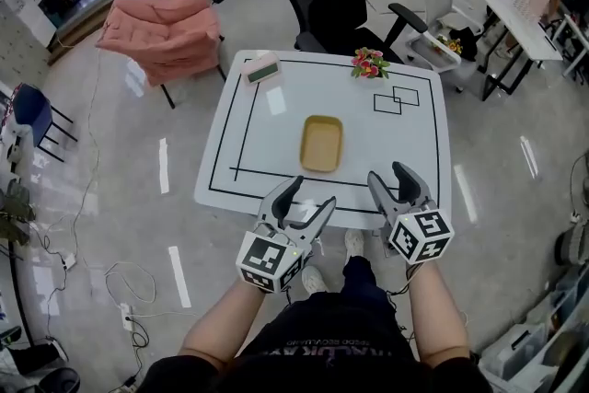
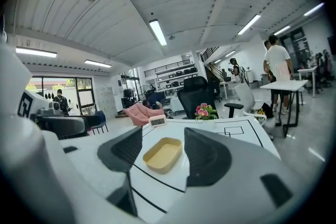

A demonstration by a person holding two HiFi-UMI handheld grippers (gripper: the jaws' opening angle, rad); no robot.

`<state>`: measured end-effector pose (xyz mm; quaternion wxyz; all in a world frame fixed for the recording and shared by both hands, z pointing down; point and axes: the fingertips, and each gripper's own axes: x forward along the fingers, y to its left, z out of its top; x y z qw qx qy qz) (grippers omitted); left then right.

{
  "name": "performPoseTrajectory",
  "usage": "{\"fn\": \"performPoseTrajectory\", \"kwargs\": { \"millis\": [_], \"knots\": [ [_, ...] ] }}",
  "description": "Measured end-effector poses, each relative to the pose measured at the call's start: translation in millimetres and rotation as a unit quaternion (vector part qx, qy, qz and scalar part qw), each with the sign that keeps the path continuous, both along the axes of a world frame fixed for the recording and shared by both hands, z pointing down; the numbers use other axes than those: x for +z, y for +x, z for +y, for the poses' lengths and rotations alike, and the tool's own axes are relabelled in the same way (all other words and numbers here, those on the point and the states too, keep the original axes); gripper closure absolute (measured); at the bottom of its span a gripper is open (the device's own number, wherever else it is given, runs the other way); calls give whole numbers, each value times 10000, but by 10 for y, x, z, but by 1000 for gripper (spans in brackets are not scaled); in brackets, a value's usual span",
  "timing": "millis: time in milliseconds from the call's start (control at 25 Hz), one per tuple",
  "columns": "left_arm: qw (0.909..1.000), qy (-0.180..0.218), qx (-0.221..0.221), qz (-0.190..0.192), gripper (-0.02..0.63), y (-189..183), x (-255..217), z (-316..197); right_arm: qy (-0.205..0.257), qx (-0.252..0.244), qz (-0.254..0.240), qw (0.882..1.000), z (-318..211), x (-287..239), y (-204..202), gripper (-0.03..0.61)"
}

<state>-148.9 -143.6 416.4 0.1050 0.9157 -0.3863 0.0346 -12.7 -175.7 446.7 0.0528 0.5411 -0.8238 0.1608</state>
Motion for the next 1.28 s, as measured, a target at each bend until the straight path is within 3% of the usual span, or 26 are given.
{"fn": "performPoseTrajectory", "kwargs": {
  "millis": [520,1280],
  "knots": [
    [9996,-145,-221,65,331,260,132,-340,-442,-86,80,9990,-413,375,323,334],
    [9978,-540,-334,-211,331,706,439,-773,-1486,-93,-57,9888,-1046,1314,724,353]
  ]
}}
